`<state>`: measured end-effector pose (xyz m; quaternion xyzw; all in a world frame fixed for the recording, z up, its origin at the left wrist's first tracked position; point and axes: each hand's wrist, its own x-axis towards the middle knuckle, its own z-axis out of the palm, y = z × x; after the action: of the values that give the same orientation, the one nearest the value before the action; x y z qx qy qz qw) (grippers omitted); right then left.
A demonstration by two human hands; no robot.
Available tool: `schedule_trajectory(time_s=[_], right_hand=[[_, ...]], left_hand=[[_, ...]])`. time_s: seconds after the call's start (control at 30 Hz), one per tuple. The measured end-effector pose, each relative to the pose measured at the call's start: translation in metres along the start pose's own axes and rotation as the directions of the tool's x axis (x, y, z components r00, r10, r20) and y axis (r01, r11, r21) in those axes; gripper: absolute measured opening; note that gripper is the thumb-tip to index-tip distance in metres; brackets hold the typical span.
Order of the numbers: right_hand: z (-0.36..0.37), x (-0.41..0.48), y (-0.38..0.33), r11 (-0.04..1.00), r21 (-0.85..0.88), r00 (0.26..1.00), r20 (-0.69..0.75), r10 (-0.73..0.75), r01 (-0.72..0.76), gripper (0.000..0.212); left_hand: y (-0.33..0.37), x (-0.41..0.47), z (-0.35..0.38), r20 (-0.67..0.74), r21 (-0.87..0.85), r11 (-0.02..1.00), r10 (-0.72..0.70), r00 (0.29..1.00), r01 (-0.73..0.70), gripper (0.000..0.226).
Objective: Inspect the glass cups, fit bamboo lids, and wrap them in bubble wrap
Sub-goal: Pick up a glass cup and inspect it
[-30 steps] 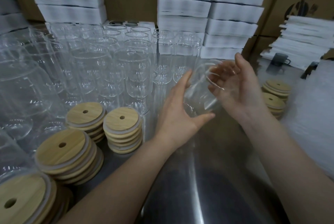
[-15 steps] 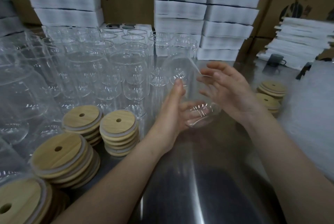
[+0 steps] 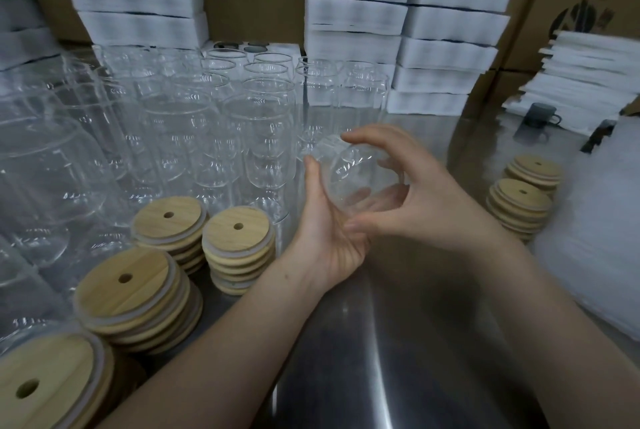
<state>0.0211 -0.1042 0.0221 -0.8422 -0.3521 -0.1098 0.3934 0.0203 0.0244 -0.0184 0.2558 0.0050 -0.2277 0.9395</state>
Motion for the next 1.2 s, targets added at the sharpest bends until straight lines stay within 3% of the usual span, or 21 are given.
schedule_trajectory(time_s=[0.27, 0.47, 0.63, 0.73, 0.9, 1.1, 1.2], right_hand=[[0.011, 0.000, 0.001, 0.998, -0.053, 0.982, -0.185, -0.033, 0.023, 0.063], [0.022, 0.001, -0.001, 0.991, 0.136, 0.939, -0.339, 0.053, -0.007, 0.035], [0.018, 0.003, -0.002, 0.938, 0.344, 0.921, -0.376, 0.101, 0.037, 0.011], [0.009, 0.003, -0.002, 0.900, 0.434, 0.947, -0.303, 0.110, 0.035, 0.026], [-0.008, 0.002, 0.011, 0.901, 0.433, 0.998, -0.032, 0.055, -0.036, 0.036], [-0.019, -0.001, 0.021, 0.866, 0.486, 0.979, 0.205, 0.021, -0.120, 0.056], [-0.020, -0.001, 0.022, 0.881, 0.459, 0.972, 0.237, 0.006, -0.117, 0.065]], left_hand=[[-0.003, -0.002, -0.005, 0.085, 0.026, 0.999, 0.015, 0.996, -0.018, 0.092], [-0.006, -0.002, -0.003, 0.087, 0.107, 0.990, 0.082, 0.993, -0.092, 0.080], [-0.006, -0.003, 0.001, 0.039, 0.118, 0.989, 0.089, 0.995, -0.093, 0.092], [-0.005, -0.003, 0.001, -0.020, 0.085, 0.993, 0.083, 0.996, -0.081, 0.096], [-0.003, -0.005, 0.002, -0.064, 0.077, 0.993, 0.095, 0.993, -0.090, 0.093], [0.000, -0.012, 0.004, -0.073, 0.078, 0.990, 0.120, 0.990, -0.115, 0.099], [-0.001, -0.013, 0.005, -0.108, 0.042, 0.994, 0.108, 0.988, -0.104, 0.098]])
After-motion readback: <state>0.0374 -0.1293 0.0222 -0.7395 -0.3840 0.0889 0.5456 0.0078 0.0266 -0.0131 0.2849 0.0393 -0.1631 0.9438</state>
